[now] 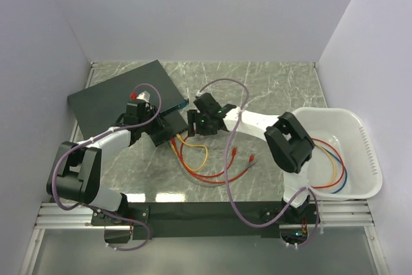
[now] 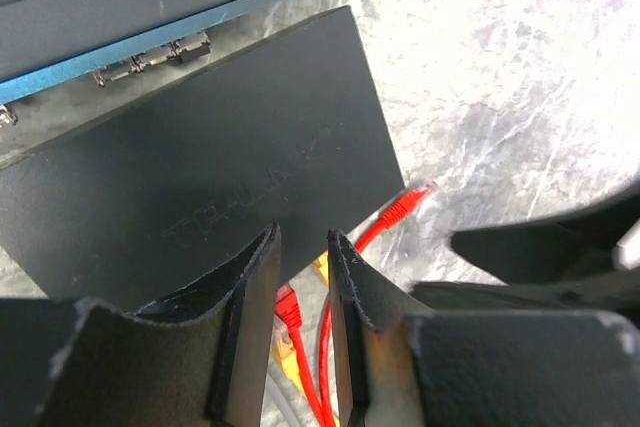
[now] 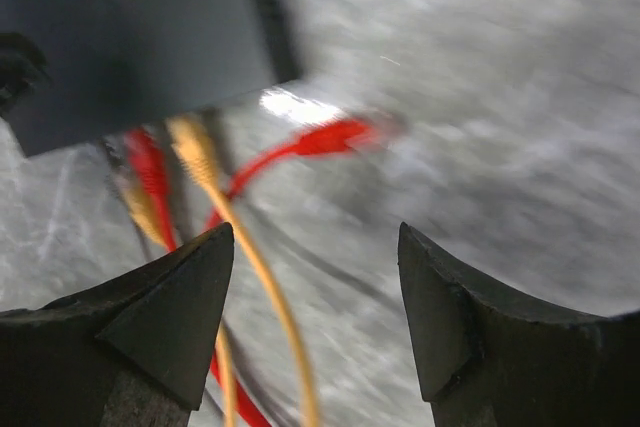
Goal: Insert the plug into the switch port
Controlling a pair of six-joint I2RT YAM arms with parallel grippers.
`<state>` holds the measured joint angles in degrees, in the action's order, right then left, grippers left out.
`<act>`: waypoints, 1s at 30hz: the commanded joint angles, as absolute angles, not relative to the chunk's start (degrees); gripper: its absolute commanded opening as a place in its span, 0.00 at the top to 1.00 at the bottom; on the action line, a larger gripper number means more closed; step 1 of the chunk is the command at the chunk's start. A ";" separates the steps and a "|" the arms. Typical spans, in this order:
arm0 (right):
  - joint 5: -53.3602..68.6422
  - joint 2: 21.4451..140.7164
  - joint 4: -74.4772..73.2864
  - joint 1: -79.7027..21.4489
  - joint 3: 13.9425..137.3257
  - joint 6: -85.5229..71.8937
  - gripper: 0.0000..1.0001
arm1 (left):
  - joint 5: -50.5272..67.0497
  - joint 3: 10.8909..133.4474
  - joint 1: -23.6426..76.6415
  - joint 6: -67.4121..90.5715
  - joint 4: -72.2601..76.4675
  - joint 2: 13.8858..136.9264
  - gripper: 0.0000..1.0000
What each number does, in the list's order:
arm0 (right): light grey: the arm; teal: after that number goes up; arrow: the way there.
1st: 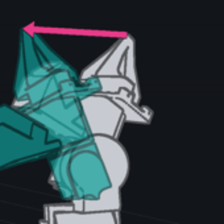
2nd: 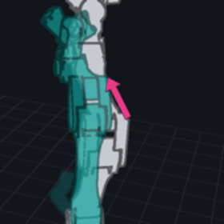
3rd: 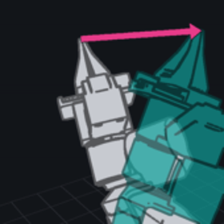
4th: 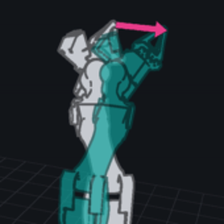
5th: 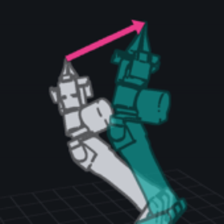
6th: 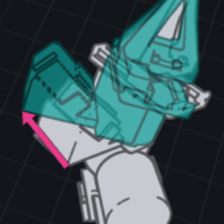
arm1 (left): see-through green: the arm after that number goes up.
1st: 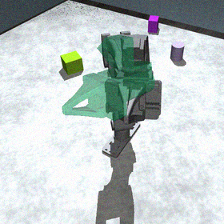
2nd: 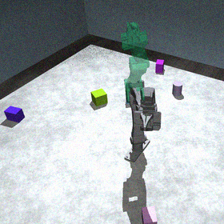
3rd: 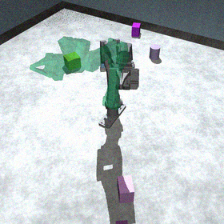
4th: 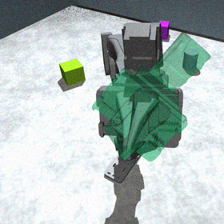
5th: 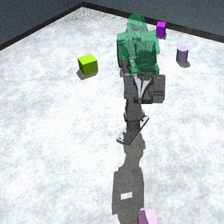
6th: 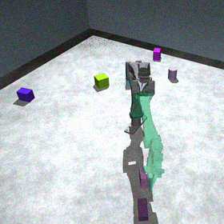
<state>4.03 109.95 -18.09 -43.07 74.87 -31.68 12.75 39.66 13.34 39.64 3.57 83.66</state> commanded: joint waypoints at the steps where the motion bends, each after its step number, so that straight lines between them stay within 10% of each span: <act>1: 1.85 113.90 -21.88 -43.94 80.85 -32.08 0.27 | 13.36 39.29 13.18 38.85 4.48 80.42 0.68; 22: -15.11 130.51 -43.85 -50.71 102.21 -35.33 0.27 | 19.25 34.63 10.37 39.11 9.58 78.31 0.69; 30: -16.26 133.16 -45.79 -52.12 101.61 -36.21 0.49 | 18.28 33.66 10.28 39.11 9.32 76.55 0.69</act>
